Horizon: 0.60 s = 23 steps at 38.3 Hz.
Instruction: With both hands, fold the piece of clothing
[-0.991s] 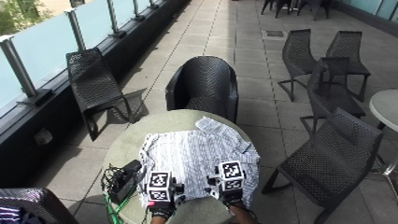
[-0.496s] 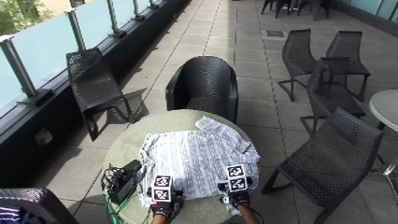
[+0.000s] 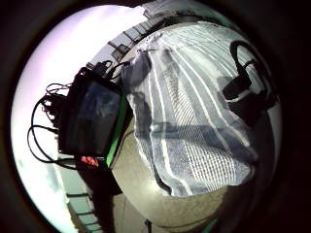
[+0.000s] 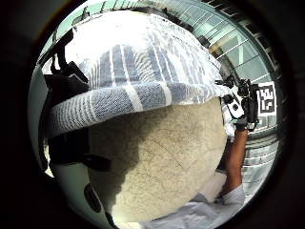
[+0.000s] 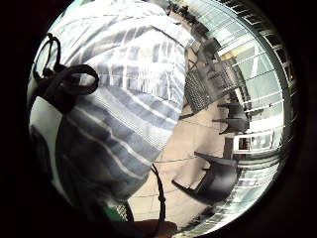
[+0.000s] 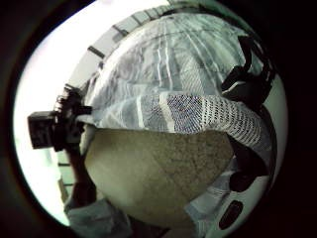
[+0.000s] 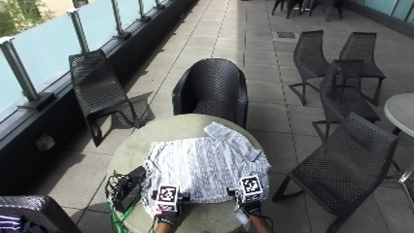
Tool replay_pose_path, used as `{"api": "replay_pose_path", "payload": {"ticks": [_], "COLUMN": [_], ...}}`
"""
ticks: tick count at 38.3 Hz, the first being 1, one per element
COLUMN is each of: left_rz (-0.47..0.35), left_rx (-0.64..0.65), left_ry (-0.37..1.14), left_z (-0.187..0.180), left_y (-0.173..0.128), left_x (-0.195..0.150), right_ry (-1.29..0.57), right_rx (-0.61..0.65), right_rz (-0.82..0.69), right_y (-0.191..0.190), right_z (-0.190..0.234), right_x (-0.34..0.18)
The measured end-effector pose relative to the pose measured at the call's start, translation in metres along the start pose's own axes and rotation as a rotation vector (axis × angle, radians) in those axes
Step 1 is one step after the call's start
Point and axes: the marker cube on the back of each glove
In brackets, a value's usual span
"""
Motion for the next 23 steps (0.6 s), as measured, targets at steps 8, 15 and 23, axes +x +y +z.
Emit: {"api": "replay_pose_path", "payload": {"ticks": [8,15,23], "left_rz": [0.088,0.269,0.080], "left_rx": [-0.159,-0.389,-0.283], "left_ry": [0.010,0.144,0.049], "left_z": [-0.069,-0.133,-0.145], "left_y": [0.035,0.025,-0.099], "left_x": [-0.001,-0.010,-0.031], "right_ry": [-0.052,-0.192,-0.183], "right_rx": [-0.206,-0.486,-0.348], "right_rz": [-0.126,-0.272,-0.069], "right_y": [0.026,0.003,-0.112], "right_z": [-0.055,-0.131,-0.165], "right_x": [-0.004,0.000,-0.003]}}
